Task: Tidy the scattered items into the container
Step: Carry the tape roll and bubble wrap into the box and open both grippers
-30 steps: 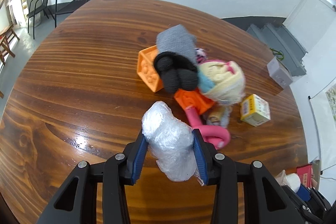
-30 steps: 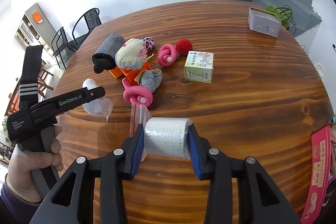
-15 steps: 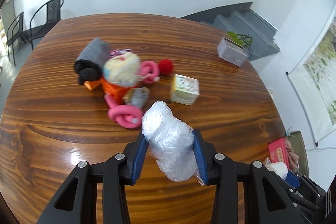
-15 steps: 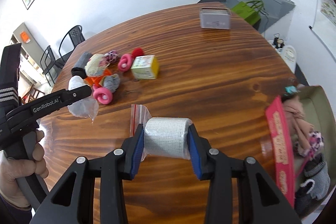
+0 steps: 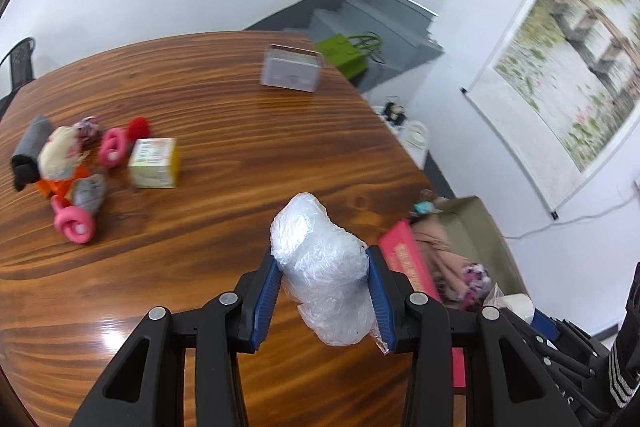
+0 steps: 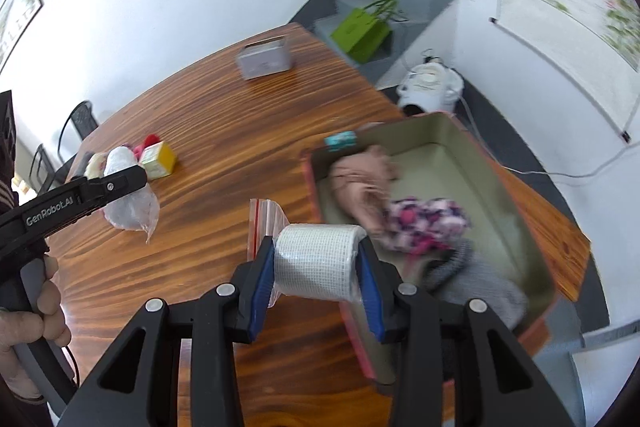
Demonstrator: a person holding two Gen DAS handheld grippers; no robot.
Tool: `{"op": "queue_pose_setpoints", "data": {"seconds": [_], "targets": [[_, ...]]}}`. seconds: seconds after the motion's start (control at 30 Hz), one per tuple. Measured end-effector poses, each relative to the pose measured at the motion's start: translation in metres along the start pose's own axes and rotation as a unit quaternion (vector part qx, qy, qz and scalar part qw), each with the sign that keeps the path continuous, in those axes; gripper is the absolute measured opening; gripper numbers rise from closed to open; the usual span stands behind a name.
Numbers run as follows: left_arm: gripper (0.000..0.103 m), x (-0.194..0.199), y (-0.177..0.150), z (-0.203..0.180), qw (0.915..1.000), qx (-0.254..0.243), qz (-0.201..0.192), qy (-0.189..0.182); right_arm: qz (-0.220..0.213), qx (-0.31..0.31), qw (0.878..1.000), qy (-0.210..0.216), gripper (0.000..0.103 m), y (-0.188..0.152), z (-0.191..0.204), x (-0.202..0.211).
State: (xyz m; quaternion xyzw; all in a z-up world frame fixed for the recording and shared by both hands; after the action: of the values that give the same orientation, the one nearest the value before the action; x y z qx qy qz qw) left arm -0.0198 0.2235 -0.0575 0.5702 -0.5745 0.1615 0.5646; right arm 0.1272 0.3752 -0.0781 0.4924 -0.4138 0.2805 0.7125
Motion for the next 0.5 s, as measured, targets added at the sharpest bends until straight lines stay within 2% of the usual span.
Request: {"op": "queue_pose_setpoints", "data": {"seconds": [0.23,0.5], "targets": [[0.044,-0.024,-0.010,-0.072,0.9977,-0.052,0.025,-0.036,-0.014,-0.056,0.998,-0.035,0.043,-0.004,-0.074,0.018],[0.044,-0.040,-0.021,-0.138,0.9902,-0.113,0.043,-0.070,-0.024,-0.087,0.995,-0.044,0.043,-0.004,-0.110,0.024]]}}
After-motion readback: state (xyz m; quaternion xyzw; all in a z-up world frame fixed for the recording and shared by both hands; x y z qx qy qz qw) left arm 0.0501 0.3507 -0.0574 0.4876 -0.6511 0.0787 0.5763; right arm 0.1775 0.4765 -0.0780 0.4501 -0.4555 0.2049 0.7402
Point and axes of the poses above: each gripper's, at about its wrist camera, not at the fingertips, and x roughly against the way its jaws point, z to its left, y to its top, the point moved 6 cm from there along -x, roughly the way its jaws point, and after that the axes turned 8 degrees about z, right-handed, at the moved point
